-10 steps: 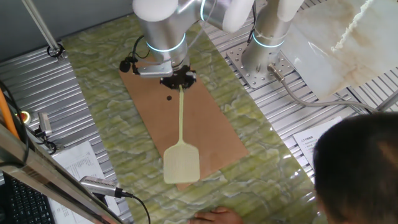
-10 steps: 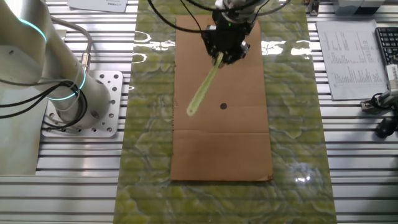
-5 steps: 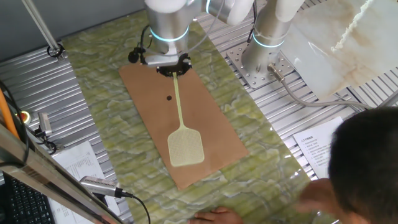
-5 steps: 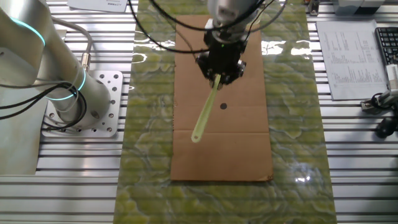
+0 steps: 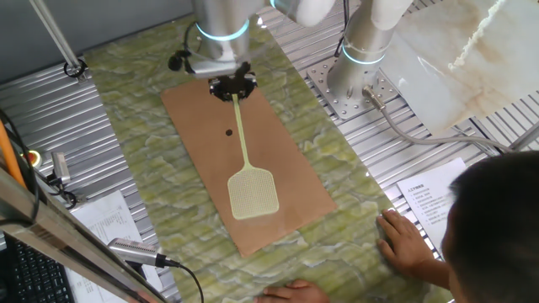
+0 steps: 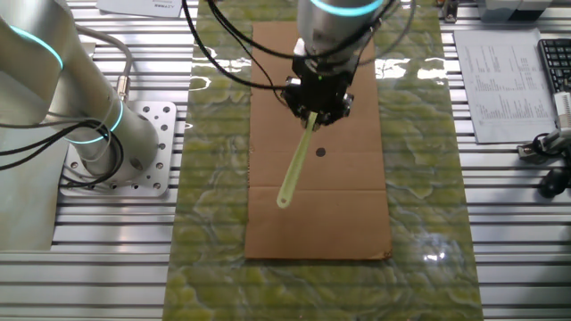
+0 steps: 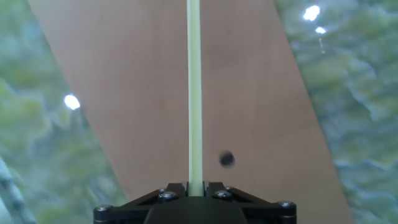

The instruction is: Swat with a flyswatter

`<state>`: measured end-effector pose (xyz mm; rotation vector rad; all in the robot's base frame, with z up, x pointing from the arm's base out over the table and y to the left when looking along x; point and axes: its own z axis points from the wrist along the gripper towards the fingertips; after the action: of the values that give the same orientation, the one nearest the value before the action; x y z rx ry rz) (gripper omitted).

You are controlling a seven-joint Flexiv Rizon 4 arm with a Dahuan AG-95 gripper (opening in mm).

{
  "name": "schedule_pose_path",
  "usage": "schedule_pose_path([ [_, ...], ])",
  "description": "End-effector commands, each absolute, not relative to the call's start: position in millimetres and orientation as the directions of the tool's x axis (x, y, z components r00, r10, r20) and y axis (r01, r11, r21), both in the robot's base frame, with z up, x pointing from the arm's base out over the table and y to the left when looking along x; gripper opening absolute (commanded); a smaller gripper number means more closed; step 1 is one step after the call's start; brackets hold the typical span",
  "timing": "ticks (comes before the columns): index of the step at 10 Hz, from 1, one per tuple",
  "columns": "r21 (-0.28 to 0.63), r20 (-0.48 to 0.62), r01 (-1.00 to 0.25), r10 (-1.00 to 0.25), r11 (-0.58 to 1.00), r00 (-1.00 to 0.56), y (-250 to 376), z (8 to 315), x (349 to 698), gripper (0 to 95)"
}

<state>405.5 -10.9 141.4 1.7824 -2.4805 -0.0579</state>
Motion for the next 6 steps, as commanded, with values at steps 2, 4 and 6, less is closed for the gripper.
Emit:
schedule_pose_path([
  [2,0.133,0.061,-0.951,-0.96,0.281,-0.275,37,144,408,0.0],
  [4,0.139,0.045,-0.963,-0.973,0.23,-0.226,20,145,408,0.0],
  [6,0.139,0.043,-0.971,-0.98,0.196,-0.192,-3,141,407,0.0],
])
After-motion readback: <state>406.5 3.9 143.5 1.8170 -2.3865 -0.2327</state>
